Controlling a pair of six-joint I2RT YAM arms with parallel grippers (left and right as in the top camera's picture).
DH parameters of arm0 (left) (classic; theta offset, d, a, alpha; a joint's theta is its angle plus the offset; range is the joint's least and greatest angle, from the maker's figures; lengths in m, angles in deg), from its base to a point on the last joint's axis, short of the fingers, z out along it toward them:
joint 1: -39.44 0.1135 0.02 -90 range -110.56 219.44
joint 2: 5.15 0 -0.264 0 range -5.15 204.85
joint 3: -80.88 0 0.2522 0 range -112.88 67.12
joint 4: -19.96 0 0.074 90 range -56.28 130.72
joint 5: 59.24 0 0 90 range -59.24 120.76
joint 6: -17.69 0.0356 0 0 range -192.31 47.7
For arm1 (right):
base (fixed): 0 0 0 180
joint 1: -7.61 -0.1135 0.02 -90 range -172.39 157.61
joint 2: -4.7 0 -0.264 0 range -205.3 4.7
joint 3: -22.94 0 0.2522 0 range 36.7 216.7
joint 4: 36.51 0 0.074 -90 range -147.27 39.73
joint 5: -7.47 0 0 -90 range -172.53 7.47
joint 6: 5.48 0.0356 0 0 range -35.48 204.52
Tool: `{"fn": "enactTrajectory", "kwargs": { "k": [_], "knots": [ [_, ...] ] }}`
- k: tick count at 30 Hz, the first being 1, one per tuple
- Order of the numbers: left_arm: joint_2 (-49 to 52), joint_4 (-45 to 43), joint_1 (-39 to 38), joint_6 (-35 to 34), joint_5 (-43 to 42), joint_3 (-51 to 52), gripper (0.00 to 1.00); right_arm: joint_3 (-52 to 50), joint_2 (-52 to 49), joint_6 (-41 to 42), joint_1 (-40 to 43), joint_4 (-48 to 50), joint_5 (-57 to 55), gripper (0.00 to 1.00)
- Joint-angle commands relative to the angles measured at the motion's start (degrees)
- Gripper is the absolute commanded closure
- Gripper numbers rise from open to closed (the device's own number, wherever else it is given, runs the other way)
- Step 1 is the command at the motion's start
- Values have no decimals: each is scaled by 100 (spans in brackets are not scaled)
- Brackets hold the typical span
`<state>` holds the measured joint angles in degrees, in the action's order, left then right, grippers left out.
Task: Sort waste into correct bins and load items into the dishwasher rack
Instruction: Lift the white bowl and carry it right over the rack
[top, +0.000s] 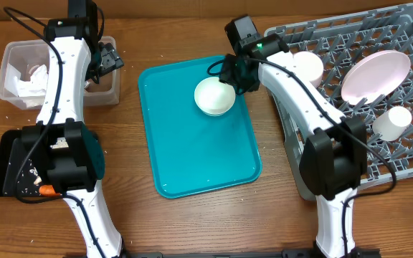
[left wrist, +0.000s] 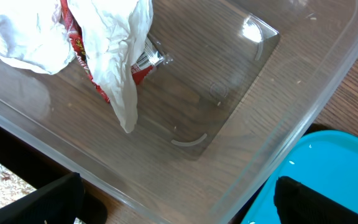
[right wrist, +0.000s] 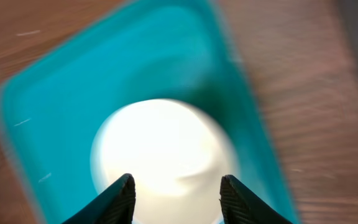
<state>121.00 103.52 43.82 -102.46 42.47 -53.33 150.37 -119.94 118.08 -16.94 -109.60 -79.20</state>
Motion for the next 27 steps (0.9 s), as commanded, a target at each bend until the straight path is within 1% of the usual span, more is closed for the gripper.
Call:
{"fn": "enactTrajectory", "kwargs": {
  "k": [1, 4, 7, 10, 15, 20, 22, 25, 26, 27],
  "knots": [
    [-37, -2, 11, -138, -22, -122, 0, 170, 219, -1134, -297, 173, 739, 52],
    [-37, -2, 11, -138, -22, -122, 0, 166, 90, -1661, -538, 205, 450, 52],
    [-37, -2, 9, -138, -22, -122, 0, 142, -133, -1908, -754, 216, 138, 52],
    [-37, -2, 11, -138, -22, -122, 0, 142, -446, -2059, -1001, 225, 44, 52],
    [-35, -2, 11, -138, -22, -122, 0, 142, -817, -2184, -1172, 267, -372, 52],
    [-37, -2, 11, -138, -22, -122, 0, 142, -903, -2184, -1204, 275, -501, 53],
    [-37, -2, 9, -138, -22, -122, 0, 142, -903, -2184, -1202, 291, -501, 57],
    [-35, -2, 9, -138, -22, -122, 0, 142, -903, -2184, -1204, 260, -501, 70],
    [-37, -2, 9, -138, -22, -122, 0, 142, -903, -2181, -1204, 238, -501, 77],
    [-37, -2, 11, -138, -22, -122, 0, 142, -903, -2181, -1204, 223, -501, 80]
  ]
}}
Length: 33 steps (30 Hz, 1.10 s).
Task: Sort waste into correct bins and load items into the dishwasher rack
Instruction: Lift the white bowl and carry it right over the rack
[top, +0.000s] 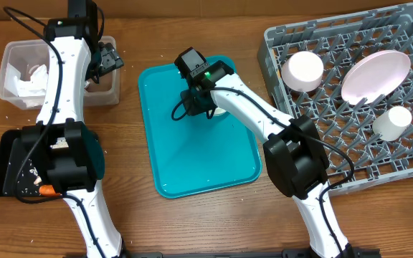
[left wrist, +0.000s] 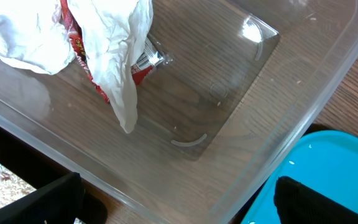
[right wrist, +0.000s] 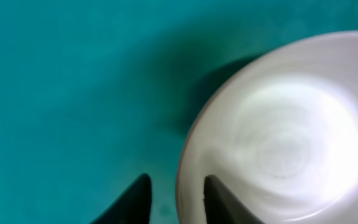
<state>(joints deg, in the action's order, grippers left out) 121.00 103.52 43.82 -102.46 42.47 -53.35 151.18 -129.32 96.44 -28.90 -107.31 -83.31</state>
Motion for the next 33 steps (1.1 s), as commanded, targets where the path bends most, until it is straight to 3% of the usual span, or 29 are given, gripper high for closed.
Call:
{"fn": "enactTrajectory", "kwargs": {
  "k": [1, 5, 6, 13, 19, 29, 33],
  "knots": [
    [-37, -2, 11, -138, -22, -120, 0, 61, 35, -15, -9, -13, -90, 82],
    [-35, -2, 11, -138, -22, -120, 0, 61, 35, 9, -52, -42, -48, 90],
    [-37, -2, 11, -138, -22, -120, 0, 63, 37, 9, -61, -57, 57, 96],
    [-37, -2, 11, -138, -22, -120, 0, 79, 326, 175, 76, -146, 828, 96],
    [-37, -2, 11, -138, -22, -120, 0, 79, 1405, 334, 474, -468, 1427, 96],
    [-35, -2, 11, -138, -22, -120, 0, 76, 3585, 461, 2109, -1827, 1655, 96],
    [-35, -2, 11, -138, -22, -120, 0, 66, 3847, -33, 3143, -2559, 2780, 96]
  ]
}}
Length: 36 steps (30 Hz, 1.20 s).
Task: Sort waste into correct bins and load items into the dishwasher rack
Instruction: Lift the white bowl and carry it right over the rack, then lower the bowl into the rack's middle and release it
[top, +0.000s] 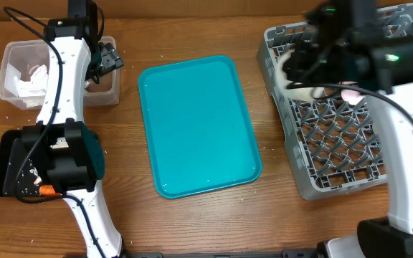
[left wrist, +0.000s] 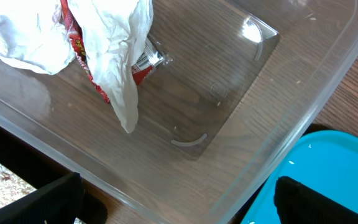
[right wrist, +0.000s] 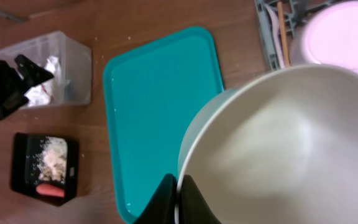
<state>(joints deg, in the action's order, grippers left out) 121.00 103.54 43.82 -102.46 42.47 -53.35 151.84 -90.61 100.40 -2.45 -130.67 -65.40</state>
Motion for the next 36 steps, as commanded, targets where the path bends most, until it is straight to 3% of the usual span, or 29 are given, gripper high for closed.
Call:
{"fn": "enactTrajectory", "kwargs": {
  "k": [1, 8, 15, 18, 29, 34, 36],
  "knots": [
    [-35, -4, 11, -138, -20, -120, 0, 0, -20, -619, 702, -293, 1397, 96],
    [-37, -4, 11, -138, -22, -120, 0, -560, -22, -1805, 2118, -601, 3838, 96],
    [-37, -4, 9, -138, -22, -120, 0, -2153, -22, -3383, 3353, -721, 5678, 96],
    [-35, -4, 11, -138, -22, -120, 0, -2771, -24, -3742, 3696, -612, 5925, 96],
    [-37, -4, 11, -138, -22, -120, 0, -4319, -142, -3668, 4133, 636, 5943, 96],
    [-37, -4, 11, -138, -22, -120, 0, -4378, -385, -3587, 4133, 782, 5659, 82],
    [-35, -4, 9, -138, -22, -120, 0, -4378, -400, -3241, 4135, 957, 5414, 82]
  ]
}}
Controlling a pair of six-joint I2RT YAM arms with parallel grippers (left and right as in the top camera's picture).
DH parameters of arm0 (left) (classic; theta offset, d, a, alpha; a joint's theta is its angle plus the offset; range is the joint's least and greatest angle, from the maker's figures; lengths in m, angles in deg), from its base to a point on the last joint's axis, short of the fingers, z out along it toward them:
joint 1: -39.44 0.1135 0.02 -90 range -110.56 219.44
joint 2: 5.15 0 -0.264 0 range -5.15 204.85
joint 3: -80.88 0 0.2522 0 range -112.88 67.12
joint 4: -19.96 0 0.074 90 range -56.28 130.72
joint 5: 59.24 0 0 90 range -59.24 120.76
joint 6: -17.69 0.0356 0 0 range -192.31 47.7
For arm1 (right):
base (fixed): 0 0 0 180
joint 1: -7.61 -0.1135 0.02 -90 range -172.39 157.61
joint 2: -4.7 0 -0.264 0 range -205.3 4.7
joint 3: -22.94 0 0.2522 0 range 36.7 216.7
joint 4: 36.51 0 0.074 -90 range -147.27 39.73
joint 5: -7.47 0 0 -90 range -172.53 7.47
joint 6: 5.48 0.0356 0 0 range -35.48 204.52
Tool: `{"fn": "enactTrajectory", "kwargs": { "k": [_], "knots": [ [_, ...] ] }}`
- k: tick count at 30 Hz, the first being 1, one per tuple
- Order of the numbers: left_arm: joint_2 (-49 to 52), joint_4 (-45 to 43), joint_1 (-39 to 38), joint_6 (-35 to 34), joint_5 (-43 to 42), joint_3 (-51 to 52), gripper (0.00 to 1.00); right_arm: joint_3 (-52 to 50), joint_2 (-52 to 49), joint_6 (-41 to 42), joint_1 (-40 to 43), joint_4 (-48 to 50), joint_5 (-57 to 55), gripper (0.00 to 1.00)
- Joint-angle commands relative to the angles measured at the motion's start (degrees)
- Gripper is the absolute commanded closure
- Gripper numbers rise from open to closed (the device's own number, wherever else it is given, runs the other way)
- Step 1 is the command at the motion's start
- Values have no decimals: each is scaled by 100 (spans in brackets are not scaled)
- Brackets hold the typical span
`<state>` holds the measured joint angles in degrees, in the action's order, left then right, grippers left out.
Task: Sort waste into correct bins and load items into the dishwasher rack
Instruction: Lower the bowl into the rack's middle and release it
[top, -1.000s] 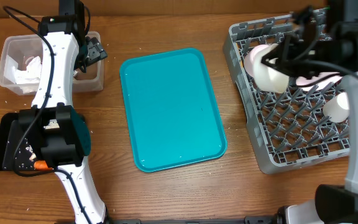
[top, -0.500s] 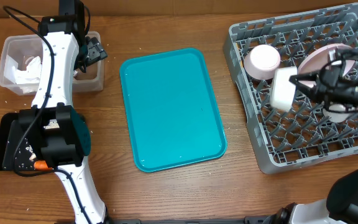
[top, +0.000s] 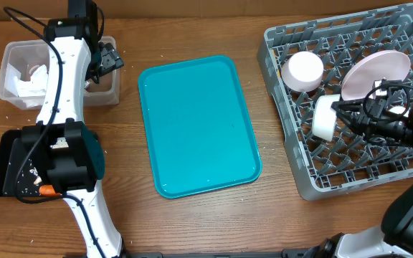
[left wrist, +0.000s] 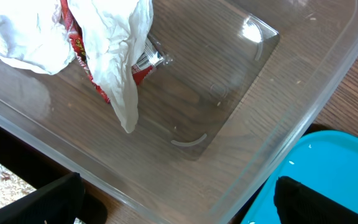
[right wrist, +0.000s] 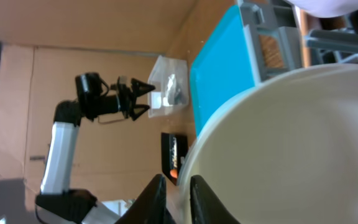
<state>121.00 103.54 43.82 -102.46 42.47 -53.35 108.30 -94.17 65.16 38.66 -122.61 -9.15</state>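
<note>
A white bowl [top: 323, 118] stands on its edge among the tines at the left middle of the grey dishwasher rack [top: 282, 36]. My right gripper [top: 344, 115] is shut on its rim. In the right wrist view the bowl [right wrist: 303, 143] fills the right side, and its rim runs between the fingers of the gripper [right wrist: 176, 200]. The left gripper [top: 106, 59] hangs open over the clear plastic bin [top: 9, 54]. The left wrist view shows the left gripper [left wrist: 179, 202] with its jaws wide apart and nothing between them, above crumpled white paper [left wrist: 114, 43] and a red wrapper [left wrist: 92, 78].
The teal tray [top: 196, 122] lies bare in the middle of the table. In the rack stand a pink plate [top: 375, 72] and a white cup [top: 303, 69]. A black bin [top: 2, 161] with food scraps sits at the front left, partly under the left arm's base.
The right gripper held the bowl high over the rack's near corner; now it is low in the rack with the bowl tipped on edge among the tines. The left arm has not moved.
The right gripper was open above the white bowl on the teal tray. Then its fingers stood astride the bowl's rim. Later the bowl was off the tray and up over the rack, and now it stands in the rack. The left gripper stayed open over the clear bin.
</note>
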Motion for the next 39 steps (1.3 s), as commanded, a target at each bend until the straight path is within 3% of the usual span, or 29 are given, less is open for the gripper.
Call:
{"fn": "enactTrajectory", "kwargs": {
  "k": [1, 6, 10, 15, 18, 23, 26, 36, 39],
  "knots": [
    [-37, -4, 11, -138, -22, -120, 0, -24, -44, 527, 26, 273, -365, 82],
    [-35, -4, 11, -138, -22, -120, 0, -22, -44, 1491, 105, 767, -955, 82],
    [-35, -4, 11, -138, -22, -120, 0, 61, -42, 1648, 256, 802, -929, 88],
    [-35, -4, 9, -138, -22, -120, 0, 321, -17, 1641, 326, 455, -1132, 85],
    [-37, -2, 11, -138, -22, -120, 0, 612, 61, 1700, 326, 236, -1965, 78],
    [-35, -4, 11, -138, -22, -120, 0, 820, 236, 2761, 264, 205, -4354, 65],
    [-37, -4, 9, -138, -22, -120, 0, 737, 232, 2957, 72, 166, -5014, 64],
    [-35, -4, 9, -138, -22, -120, 0, 562, 232, 3265, -629, 555, -5045, 65],
    [-37, -4, 11, -138, -22, -120, 0, 573, 234, 3314, -629, 551, -5045, 71]
  ]
}}
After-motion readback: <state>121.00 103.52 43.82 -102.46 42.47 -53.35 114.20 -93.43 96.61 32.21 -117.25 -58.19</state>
